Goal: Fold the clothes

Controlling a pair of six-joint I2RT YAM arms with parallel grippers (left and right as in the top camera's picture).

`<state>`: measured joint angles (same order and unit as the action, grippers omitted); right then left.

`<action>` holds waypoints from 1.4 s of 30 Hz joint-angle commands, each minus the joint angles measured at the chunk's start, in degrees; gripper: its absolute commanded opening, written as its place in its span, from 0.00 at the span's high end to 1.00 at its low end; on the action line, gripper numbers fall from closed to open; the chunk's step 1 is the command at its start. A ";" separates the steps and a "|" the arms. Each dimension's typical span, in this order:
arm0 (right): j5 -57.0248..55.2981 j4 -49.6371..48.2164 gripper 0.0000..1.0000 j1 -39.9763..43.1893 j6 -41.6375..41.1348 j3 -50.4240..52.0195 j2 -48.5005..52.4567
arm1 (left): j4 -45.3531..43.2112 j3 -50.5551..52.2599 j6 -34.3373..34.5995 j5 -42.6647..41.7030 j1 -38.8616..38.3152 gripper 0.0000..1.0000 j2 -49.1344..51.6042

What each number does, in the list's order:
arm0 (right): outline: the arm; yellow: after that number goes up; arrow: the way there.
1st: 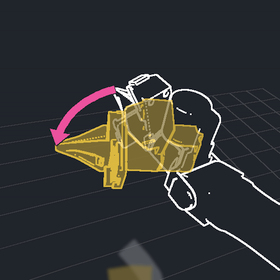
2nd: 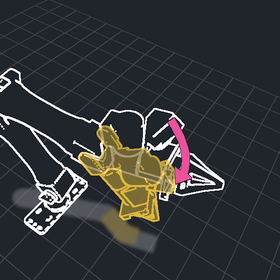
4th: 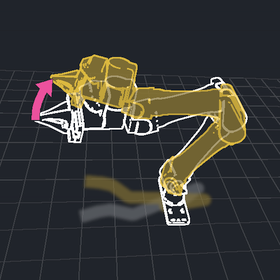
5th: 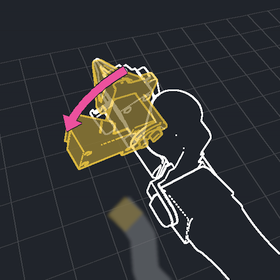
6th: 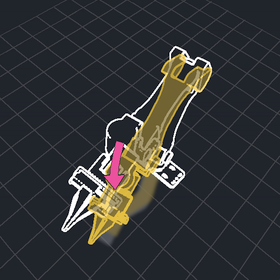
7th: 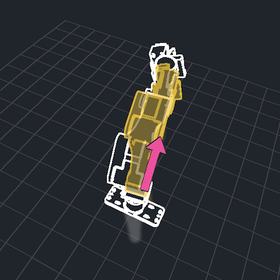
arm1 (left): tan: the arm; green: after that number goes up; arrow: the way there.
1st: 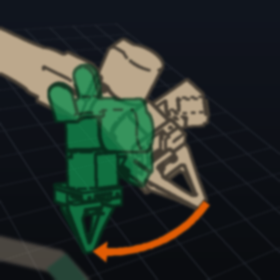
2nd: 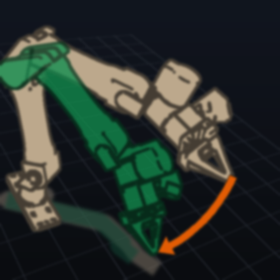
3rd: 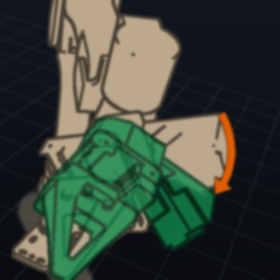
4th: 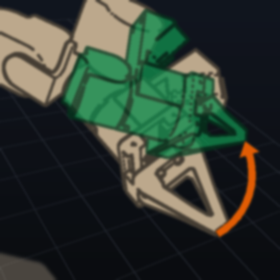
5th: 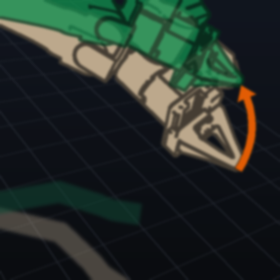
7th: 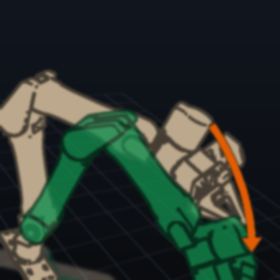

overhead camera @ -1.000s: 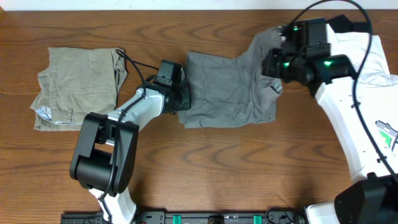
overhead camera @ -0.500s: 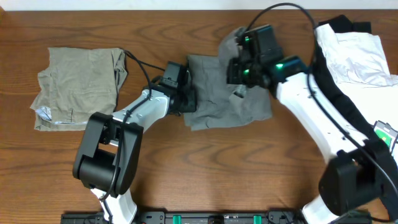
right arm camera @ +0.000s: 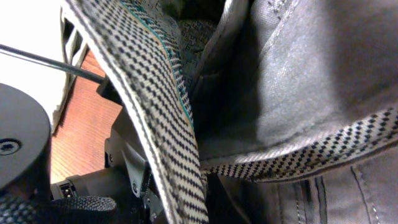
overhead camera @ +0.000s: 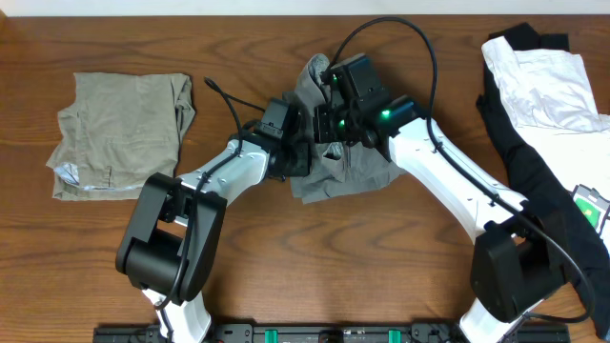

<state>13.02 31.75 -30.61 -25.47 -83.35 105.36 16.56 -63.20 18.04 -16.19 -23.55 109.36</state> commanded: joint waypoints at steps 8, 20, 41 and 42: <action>4.59 -1.16 0.69 -1.09 2.38 -1.18 -0.22 | 0.96 1.11 0.07 -1.14 -0.66 0.66 2.21; 4.15 0.20 0.65 3.80 7.52 -1.20 -0.96 | 10.40 1.09 -0.15 11.74 0.20 0.69 -2.58; -5.09 16.68 0.87 19.93 10.14 -1.18 -1.57 | -8.85 1.09 -9.51 0.66 -0.59 0.70 -20.79; -5.09 16.94 0.87 19.82 10.14 -1.18 -1.57 | -10.51 1.09 -9.51 0.50 -0.85 0.69 -20.02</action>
<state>8.29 48.31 -10.52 -16.36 -83.64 105.14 8.05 -61.76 11.46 -11.75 -23.57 87.35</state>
